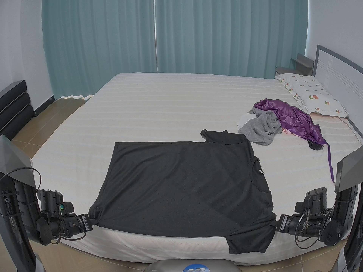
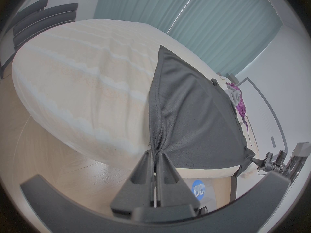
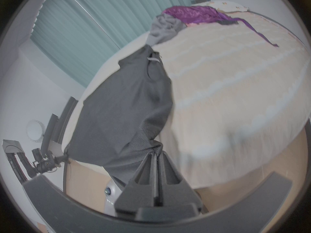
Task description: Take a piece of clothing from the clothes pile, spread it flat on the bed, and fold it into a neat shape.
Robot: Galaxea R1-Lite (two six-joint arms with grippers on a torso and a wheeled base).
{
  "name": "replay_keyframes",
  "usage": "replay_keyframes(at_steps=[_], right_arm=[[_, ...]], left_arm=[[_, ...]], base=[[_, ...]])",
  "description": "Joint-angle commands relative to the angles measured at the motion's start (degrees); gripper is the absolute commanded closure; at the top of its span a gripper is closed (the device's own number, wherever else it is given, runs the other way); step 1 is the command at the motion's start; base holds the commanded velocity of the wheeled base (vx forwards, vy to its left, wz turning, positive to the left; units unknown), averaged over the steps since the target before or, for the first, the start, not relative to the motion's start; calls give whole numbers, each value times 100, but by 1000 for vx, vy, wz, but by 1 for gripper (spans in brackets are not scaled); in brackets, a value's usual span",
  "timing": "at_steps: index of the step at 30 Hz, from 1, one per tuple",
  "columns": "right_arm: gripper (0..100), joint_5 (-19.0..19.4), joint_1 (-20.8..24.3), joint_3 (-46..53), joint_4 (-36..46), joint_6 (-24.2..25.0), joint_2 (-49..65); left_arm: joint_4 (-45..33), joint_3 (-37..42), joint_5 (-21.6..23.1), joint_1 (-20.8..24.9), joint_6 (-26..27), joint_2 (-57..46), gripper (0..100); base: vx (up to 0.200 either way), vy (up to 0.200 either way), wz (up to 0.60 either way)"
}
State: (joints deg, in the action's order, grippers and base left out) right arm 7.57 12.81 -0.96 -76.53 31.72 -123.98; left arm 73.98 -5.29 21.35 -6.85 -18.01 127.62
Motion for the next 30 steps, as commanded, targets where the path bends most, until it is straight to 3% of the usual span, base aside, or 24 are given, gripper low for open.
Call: replay_keyframes(at_steps=[1,7,15,16,23,30], right_arm=[[100,-19,2,79,-784,133,-118],[100,-36,-121,-343,-1329,62,-979],[100,201,-341,-747,-1329,36,-1348],[0,377,-420,-783,-1329,54,-1304],[0,1678,-921,-396,-1329,-131,-874],[0,2337,-1422,26,-1329,-1441,-1085]], left_arm=[[2,-130,1,8,-335,-115,100],[2,-227,1,17,-906,-220,100],[2,-218,177,17,-959,-141,100],[2,-218,195,17,-959,-115,100],[2,-200,203,17,-968,-36,100],[2,-200,212,26,-968,-18,100]], base=[[0,0,0],[0,0,0],[0,0,0],[0,0,0],[0,0,0],[0,0,0]])
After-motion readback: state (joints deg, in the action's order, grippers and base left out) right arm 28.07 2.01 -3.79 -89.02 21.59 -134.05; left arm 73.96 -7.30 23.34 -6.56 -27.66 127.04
